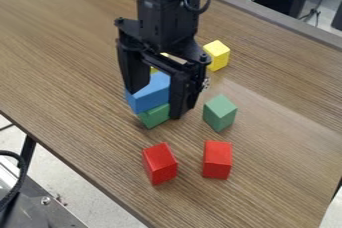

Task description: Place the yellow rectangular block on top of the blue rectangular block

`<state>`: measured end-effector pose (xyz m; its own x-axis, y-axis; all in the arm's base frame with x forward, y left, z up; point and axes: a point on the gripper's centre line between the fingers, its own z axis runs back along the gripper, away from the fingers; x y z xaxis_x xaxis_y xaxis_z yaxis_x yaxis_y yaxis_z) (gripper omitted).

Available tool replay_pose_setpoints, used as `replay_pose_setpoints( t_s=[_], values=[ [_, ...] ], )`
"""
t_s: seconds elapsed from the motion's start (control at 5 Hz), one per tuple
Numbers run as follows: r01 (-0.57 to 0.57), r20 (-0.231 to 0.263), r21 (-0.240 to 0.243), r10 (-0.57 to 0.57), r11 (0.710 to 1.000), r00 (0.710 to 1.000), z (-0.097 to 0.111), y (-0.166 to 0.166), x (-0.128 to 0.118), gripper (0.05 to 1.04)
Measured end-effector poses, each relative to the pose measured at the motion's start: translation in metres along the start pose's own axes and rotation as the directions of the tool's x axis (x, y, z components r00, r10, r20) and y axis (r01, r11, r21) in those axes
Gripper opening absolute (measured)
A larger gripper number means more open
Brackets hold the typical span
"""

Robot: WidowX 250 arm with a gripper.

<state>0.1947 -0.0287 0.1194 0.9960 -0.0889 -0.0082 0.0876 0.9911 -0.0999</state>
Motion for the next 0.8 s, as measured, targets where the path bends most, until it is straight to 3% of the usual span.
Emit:
replay_pose_setpoints(
  t_s=[0.2,0.4,0.6,0.8],
  values=[
    [-0.004,-0.018,-0.002,0.004,1.0,1.0,-0.004,0.0,-0.003,1.0],
    [-0.033,-0.022,-0.039,0.032,0.999,0.999,0.0,0.001,0.005,1.0],
    [-0.059,-0.048,0.002,0.059,0.998,0.997,-0.001,0.005,0.009,1.0],
    [-0.103,-0.054,0.008,0.104,0.995,0.993,0.006,0.005,0.02,1.0]
  ],
)
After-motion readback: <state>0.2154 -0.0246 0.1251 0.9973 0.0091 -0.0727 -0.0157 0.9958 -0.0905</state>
